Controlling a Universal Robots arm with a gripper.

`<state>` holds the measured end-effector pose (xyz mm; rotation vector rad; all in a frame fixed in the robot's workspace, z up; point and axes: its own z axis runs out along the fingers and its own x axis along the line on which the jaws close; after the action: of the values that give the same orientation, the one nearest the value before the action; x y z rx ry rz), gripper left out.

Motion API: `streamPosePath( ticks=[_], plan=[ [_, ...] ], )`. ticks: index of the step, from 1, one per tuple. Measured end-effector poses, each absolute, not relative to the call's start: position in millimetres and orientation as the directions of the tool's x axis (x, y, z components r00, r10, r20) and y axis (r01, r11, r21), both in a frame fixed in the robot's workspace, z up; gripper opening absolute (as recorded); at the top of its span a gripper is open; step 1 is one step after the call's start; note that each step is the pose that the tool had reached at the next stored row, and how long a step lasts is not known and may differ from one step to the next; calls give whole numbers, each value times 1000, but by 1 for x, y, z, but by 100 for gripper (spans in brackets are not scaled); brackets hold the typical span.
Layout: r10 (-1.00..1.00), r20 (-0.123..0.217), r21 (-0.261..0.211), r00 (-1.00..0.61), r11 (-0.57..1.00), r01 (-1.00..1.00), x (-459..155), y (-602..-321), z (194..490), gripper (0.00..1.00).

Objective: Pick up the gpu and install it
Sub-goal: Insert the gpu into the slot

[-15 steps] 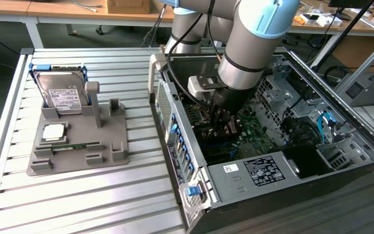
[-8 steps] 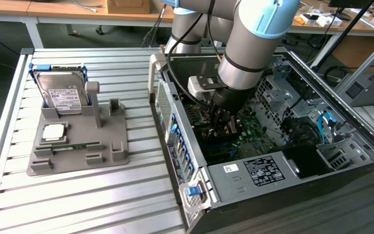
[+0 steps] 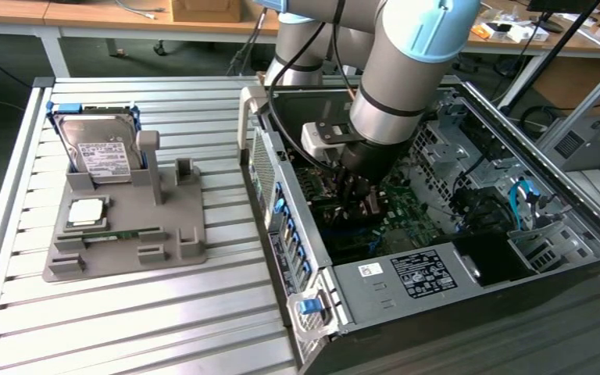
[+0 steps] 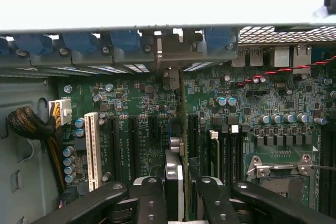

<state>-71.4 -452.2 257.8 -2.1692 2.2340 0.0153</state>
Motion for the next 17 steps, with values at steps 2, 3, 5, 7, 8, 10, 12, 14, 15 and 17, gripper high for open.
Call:
streamPosePath(
  ticks=[2,3,5,7,8,10,12,14,15,17],
  plan=[
    [-999,-27,-12,-29,30,-999,-71,-452,258,27],
    [-999,-27,-12,-29,30,-999,-71,-452,258,27],
    [-999,-27,-12,-29,30,-999,-71,-452,258,27],
    [-999,-26,-12,-29,30,-999,-71,-452,257,27],
    [-999,-25,-12,-29,30,-999,-71,-452,257,27],
    [-999,-24,-12,-29,30,-999,-71,-452,257,27],
    [-999,-23,-12,-29,30,-999,-71,-452,257,27],
    [-999,-23,-12,-29,30,-999,-71,-452,256,27],
    [-999,-21,-13,-29,30,-999,-71,-452,256,27],
    [-1000,-9,-13,-29,29,-999,-70,-452,256,27]
  ],
)
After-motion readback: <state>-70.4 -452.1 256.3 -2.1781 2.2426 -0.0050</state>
